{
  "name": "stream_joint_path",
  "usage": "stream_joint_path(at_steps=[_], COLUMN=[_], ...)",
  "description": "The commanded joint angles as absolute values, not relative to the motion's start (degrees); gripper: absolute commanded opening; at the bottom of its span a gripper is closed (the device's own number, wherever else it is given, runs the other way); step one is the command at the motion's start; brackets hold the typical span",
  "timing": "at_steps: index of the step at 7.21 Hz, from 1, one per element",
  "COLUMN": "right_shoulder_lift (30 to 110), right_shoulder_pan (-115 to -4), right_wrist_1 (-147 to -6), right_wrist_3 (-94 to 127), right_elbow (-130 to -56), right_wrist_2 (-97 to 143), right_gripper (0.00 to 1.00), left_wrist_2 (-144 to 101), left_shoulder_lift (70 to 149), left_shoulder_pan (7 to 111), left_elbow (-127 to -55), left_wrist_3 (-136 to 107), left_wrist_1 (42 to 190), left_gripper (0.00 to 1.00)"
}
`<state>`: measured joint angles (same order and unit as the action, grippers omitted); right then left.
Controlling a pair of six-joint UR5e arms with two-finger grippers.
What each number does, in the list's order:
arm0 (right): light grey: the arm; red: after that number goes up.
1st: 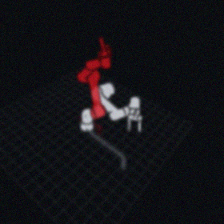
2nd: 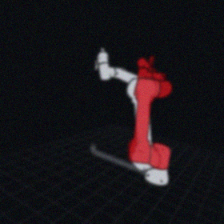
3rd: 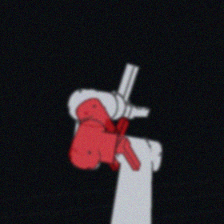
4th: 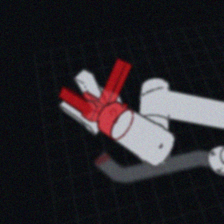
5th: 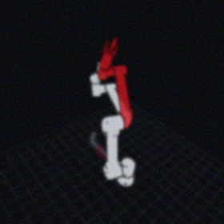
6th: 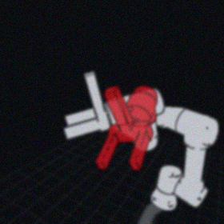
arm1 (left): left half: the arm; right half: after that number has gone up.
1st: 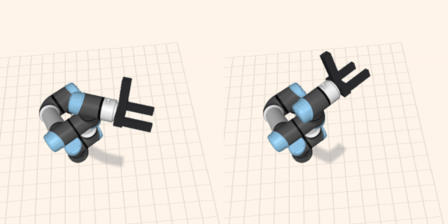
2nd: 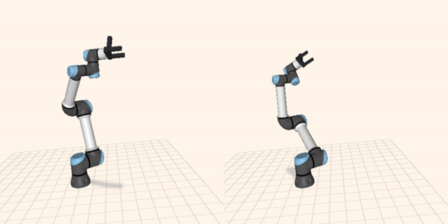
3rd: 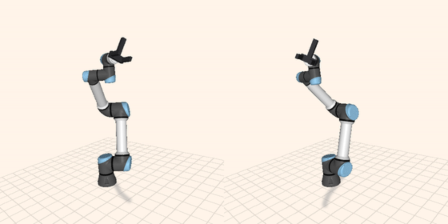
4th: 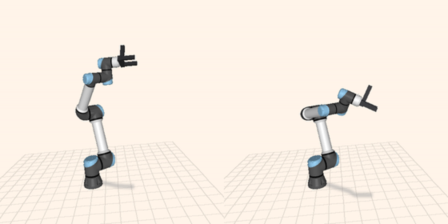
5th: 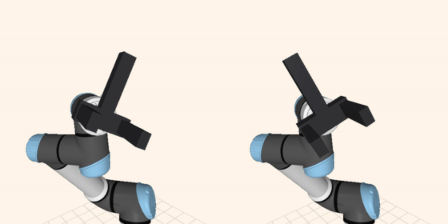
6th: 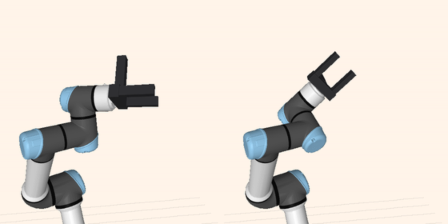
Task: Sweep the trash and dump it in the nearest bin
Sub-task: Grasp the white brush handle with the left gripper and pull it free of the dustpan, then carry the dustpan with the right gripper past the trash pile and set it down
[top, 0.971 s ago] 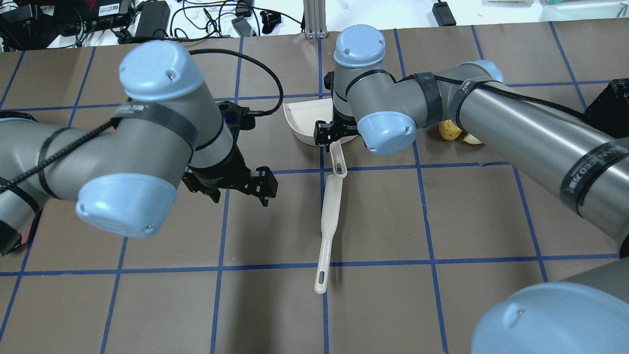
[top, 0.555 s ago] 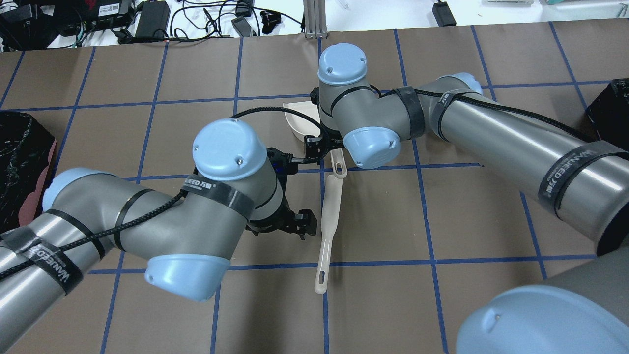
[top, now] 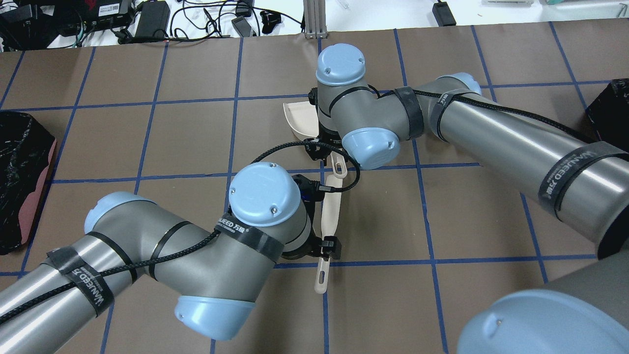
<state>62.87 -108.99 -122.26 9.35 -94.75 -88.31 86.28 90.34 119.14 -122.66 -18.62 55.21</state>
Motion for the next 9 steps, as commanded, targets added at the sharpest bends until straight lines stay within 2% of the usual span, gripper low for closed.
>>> stream_joint_path(at_steps=[1, 4, 6, 7, 8, 9], right_shoulder_lift=[63.5, 64.3, 66.8, 68.9, 70.7, 72.6], right_shoulder_pan=[-109.0, -107.8, -100.4, -95.4, -90.7, -86.4], right_wrist_1=[-121.7, -122.0, -121.7, -118.9, -114.7, -111.7], right_wrist_3=[9.4, 9.4, 1.6, -6.9, -14.9, -23.9], right_elbow=[-94.7, -94.0, -93.2, -93.1, -92.8, -92.4], right_wrist_2=[-88.4, -88.4, -88.6, -88.6, -88.6, -89.4], right_gripper=[0.17, 0.14, 0.13, 0.12, 0.07, 0.04], left_wrist_2=[86.3, 86.7, 86.7, 86.7, 86.3, 86.2], left_shoulder_lift=[92.8, 94.9, 95.9, 96.1, 96.0, 96.2], left_shoulder_pan=[122.1, 124.4, 124.6, 124.6, 124.6, 124.6], left_elbow=[-123.4, -123.9, -124.3, -124.3, -124.2, -124.1], left_wrist_3=[-20.6, -20.8, -20.8, -20.8, -20.7, -20.7], left_wrist_1=[52.1, 52.1, 52.0, 52.0, 52.1, 52.2], left_gripper=[1.0, 0.98, 0.93, 0.87, 0.54, 0.3])
